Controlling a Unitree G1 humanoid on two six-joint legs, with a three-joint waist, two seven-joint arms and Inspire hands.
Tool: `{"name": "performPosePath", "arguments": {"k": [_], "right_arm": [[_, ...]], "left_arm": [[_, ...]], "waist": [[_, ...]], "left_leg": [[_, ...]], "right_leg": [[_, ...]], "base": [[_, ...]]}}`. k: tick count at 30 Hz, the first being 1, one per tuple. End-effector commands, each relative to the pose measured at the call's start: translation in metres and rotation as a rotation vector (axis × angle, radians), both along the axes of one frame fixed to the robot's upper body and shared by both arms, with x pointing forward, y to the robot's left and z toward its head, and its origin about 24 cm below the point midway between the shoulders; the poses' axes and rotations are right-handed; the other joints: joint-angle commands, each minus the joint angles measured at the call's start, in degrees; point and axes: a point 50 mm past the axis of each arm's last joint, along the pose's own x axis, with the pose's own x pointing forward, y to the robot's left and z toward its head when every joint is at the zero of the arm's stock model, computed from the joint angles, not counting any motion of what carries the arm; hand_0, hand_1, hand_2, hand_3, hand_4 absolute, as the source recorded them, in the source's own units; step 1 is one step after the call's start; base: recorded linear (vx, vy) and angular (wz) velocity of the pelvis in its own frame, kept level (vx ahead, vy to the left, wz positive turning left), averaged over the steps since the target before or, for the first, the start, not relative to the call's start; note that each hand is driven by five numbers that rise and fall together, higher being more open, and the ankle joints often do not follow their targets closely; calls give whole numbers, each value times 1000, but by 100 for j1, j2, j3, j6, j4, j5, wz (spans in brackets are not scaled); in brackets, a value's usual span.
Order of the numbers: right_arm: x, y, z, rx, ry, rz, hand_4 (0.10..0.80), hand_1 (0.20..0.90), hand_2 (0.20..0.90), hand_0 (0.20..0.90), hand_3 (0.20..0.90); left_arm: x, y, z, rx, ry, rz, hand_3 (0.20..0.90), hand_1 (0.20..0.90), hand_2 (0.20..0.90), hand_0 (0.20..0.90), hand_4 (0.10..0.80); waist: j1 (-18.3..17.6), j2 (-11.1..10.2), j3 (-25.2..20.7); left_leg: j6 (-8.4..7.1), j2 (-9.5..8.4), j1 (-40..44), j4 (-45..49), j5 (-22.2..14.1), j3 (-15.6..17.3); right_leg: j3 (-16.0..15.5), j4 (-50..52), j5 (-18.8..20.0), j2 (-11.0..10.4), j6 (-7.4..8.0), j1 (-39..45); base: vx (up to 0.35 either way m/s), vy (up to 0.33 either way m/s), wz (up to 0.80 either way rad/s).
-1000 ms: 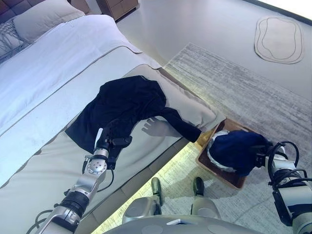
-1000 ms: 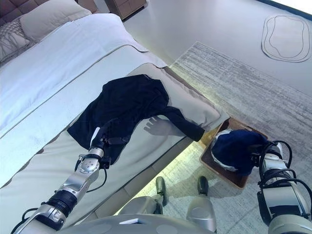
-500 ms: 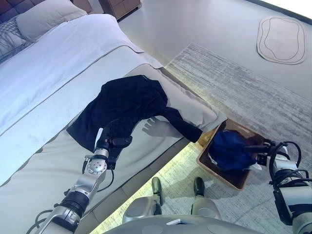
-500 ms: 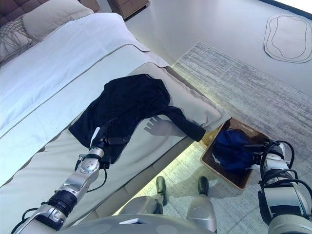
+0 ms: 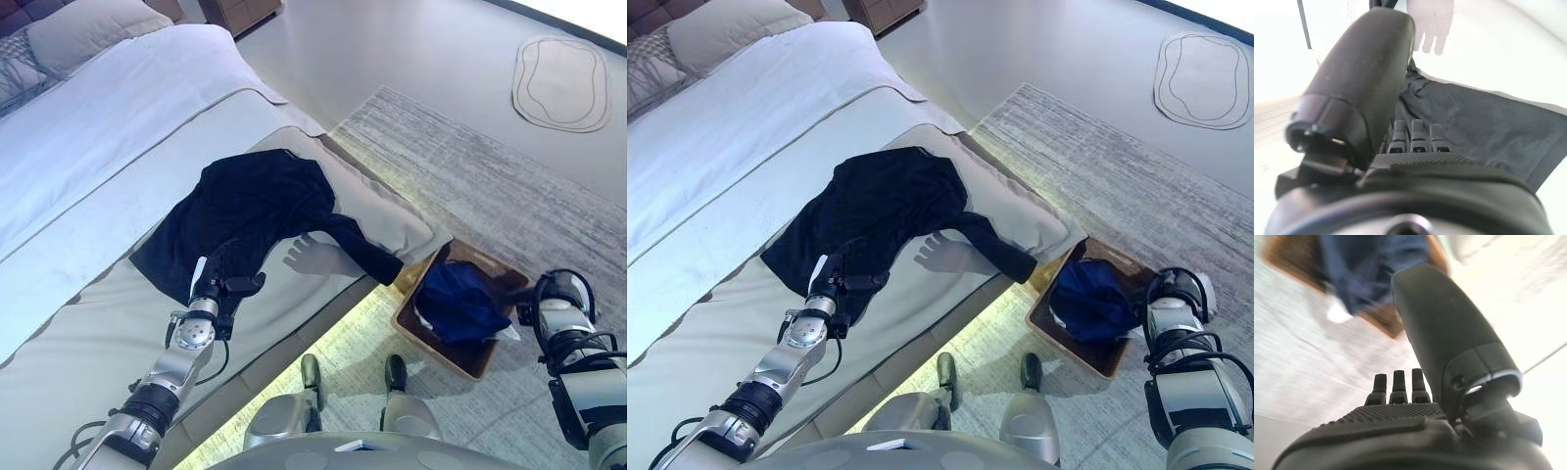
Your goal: Pick up the clothes from the bed and place them into the basket
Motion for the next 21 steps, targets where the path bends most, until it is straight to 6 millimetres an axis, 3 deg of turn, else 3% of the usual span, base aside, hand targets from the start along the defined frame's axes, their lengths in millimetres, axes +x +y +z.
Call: {"name": "performPosePath", "arguments": {"k": [1, 7, 14, 21], "right_arm": [[49, 19, 83, -280, -242, 165, 800, 900, 900, 900, 900], [64, 44, 117, -389, -393, 230, 800, 900, 900, 900, 900], [87, 79, 172, -486, -572, 341, 800, 900, 900, 900, 900], [100, 102, 189, -533, -581, 443, 800, 900, 900, 900, 900]], "left_arm": [[19, -7, 30, -2, -153, -8, 900, 900, 900, 900, 800], [14, -4, 22, -7, -100, 30, 900, 900, 900, 900, 800], [11, -3, 18, -6, -76, 23, 900, 900, 900, 900, 800], [14, -4, 24, 17, -108, -3, 900, 900, 900, 900, 800]], "waist": [[121, -300, -282], [248, -402, -306], [623, -498, -323], [1007, -592, -332]], "left_leg": [[-82, -149, 259, 23, -484, -467], [-57, -175, 226, 23, -464, -606], [-40, -223, 129, 23, -384, -904], [-48, -251, 64, 23, -301, -1234]], "right_leg": [[262, 63, -97, 144, -186, 135], [147, 76, -145, 129, -211, 183], [-156, 110, -225, 85, -250, 248], [-524, 153, -311, 24, -295, 350]], "base": [[41, 47, -4], [27, 17, 5], [34, 11, 19], [87, -5, 36]]}}
